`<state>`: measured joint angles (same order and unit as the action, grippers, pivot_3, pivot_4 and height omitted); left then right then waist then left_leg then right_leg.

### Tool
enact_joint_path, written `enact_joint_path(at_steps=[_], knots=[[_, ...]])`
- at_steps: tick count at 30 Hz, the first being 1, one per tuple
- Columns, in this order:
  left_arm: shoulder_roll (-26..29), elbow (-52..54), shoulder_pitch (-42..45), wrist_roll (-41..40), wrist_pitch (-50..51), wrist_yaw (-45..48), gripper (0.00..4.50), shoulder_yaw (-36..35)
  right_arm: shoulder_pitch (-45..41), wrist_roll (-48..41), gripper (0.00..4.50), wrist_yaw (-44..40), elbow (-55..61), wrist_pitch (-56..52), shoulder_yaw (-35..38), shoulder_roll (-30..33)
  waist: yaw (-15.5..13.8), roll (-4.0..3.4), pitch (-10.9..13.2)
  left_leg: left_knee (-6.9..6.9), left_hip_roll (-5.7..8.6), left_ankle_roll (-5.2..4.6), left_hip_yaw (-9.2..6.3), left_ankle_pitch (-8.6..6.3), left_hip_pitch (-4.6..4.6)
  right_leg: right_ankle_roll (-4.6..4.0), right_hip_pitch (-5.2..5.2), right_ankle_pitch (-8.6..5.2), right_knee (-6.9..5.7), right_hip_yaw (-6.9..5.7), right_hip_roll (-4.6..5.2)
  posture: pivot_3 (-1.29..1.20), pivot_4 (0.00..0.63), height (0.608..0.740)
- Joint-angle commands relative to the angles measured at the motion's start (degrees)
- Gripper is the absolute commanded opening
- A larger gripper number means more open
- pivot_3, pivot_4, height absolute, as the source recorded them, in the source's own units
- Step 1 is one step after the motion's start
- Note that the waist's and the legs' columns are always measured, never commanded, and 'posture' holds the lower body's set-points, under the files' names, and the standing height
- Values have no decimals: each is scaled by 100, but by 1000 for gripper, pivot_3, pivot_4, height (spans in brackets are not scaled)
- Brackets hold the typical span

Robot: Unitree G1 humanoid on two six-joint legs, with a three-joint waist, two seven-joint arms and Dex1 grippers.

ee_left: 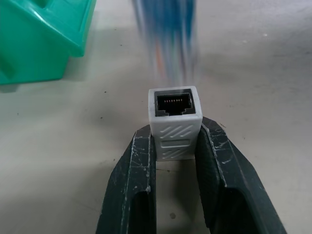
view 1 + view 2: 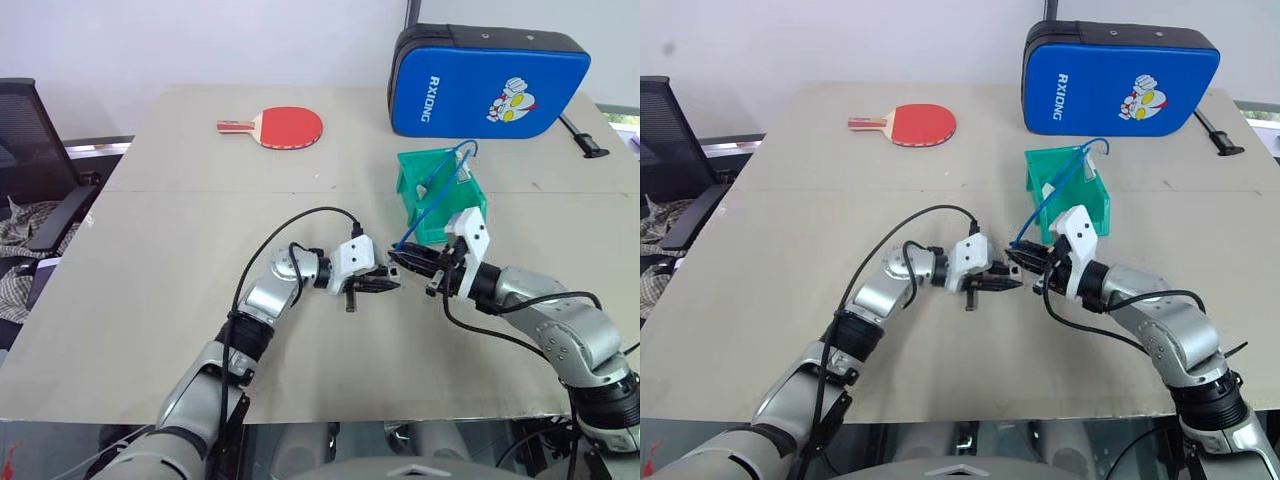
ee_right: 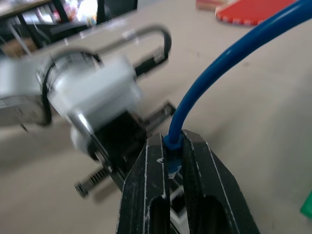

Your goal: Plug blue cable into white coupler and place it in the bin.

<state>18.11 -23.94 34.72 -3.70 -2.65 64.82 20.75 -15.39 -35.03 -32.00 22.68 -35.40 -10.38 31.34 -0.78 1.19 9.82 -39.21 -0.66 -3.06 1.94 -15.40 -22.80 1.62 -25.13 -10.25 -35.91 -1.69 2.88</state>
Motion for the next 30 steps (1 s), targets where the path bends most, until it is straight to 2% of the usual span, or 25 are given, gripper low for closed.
enact_joint_path(at_steps=[1, 22, 30], knots=[[-5, -93, 81, 77, -134, 67, 496, 12, -21, 363, 0, -225, 48, 175, -91, 66, 0, 0, 0, -1, 1, 0, 1, 0, 0, 0, 0, 0, 0, 1, 2, 0, 150, 731], [98, -7, -1, 63, -90, 170, 496, -14, 117, 443, 0, -462, 107, 192, 433, -220, 5, 0, 0, -2, 0, 0, -1, 0, 2, 1, 1, 0, -2, 0, 2, 0, 150, 731], [102, -4, -9, 57, -94, 186, 496, -11, 184, 727, 0, -678, 98, 224, 187, -23, 6, 0, 0, -2, 0, 0, -1, 0, 2, 1, 1, 0, -3, -1, 1, 0, 150, 731]])
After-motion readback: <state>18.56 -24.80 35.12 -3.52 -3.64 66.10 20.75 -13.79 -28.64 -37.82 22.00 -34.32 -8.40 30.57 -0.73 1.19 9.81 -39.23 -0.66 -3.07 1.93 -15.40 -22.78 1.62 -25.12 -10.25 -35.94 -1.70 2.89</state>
